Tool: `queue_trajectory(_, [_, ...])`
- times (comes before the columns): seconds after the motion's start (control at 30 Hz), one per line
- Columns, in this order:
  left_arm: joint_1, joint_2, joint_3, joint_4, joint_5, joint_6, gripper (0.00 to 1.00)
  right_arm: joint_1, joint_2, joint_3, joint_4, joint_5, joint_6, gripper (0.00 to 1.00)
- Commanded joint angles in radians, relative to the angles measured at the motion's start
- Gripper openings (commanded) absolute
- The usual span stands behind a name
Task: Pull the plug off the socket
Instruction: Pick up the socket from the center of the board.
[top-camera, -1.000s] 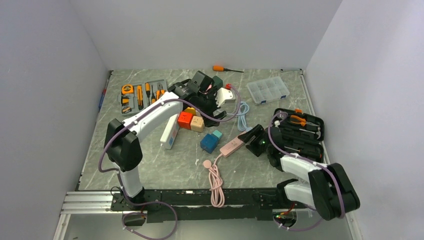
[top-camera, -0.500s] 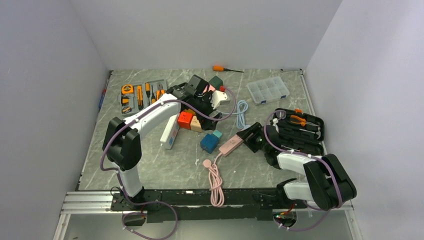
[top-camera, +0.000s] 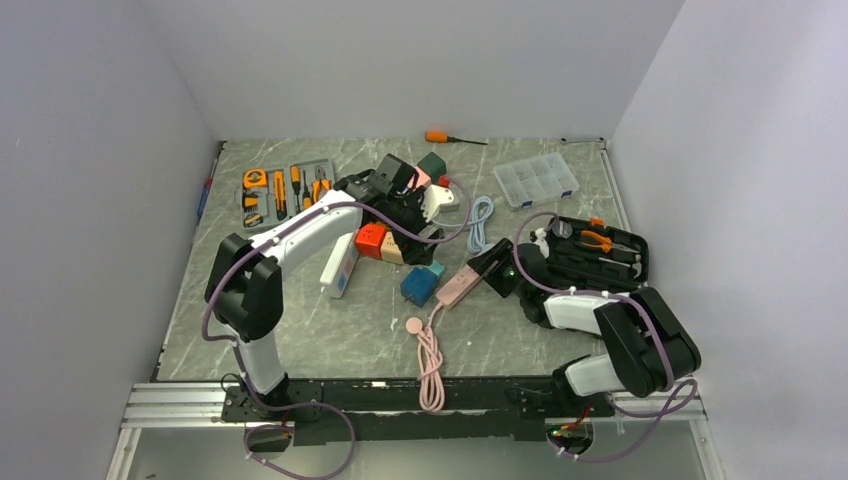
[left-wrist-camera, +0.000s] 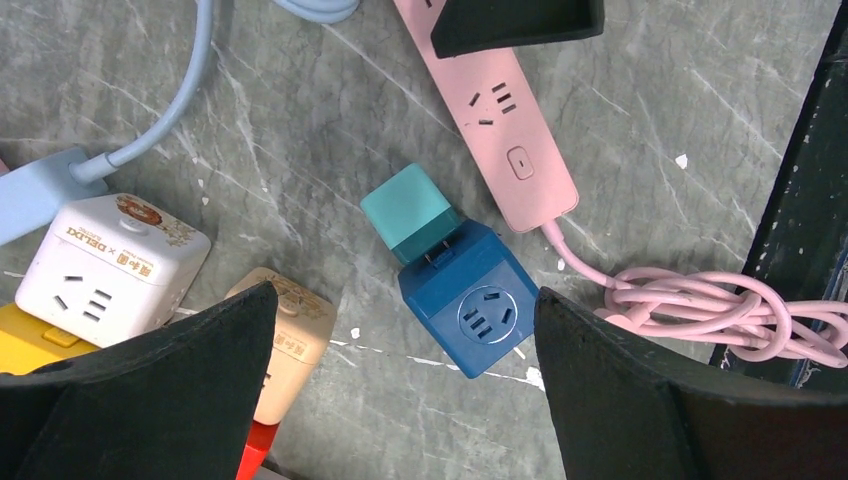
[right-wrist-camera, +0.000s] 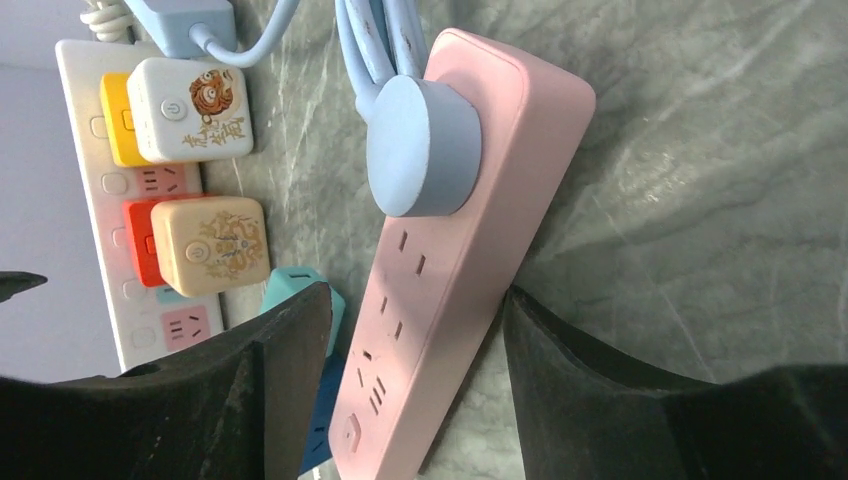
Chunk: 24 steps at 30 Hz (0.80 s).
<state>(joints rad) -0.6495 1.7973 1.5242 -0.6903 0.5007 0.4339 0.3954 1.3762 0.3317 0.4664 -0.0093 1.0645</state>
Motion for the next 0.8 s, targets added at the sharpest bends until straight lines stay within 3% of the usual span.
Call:
queue_trajectory(0.0, [0.003,-0.022,-0.011,0.038,0.041,-0.017,0.99,0.038,0.027,0.082,0.120,0.076,-0.051,0.63])
queue_trajectory(0.47, [0.006,-0.036,-0.053,0.054,0.044,-0.020,0.99,0.084,0.093,0.174,0.170,0.102,-0.089,0.40])
queue_trajectory(0.53, [0.008,-0.036,-0.056,0.056,0.046,-0.020,0.99,0.087,0.109,0.184,0.162,0.103,-0.089,0.42])
queue_trajectory(0.63, [0.012,-0.036,-0.060,0.058,0.049,-0.021,0.99,0.103,0.147,0.217,0.109,0.126,-0.086,0.56])
queue_trajectory(0.77, [0.015,-0.039,-0.062,0.058,0.051,-0.022,0.99,0.132,0.211,0.252,0.082,0.164,-0.065,0.65])
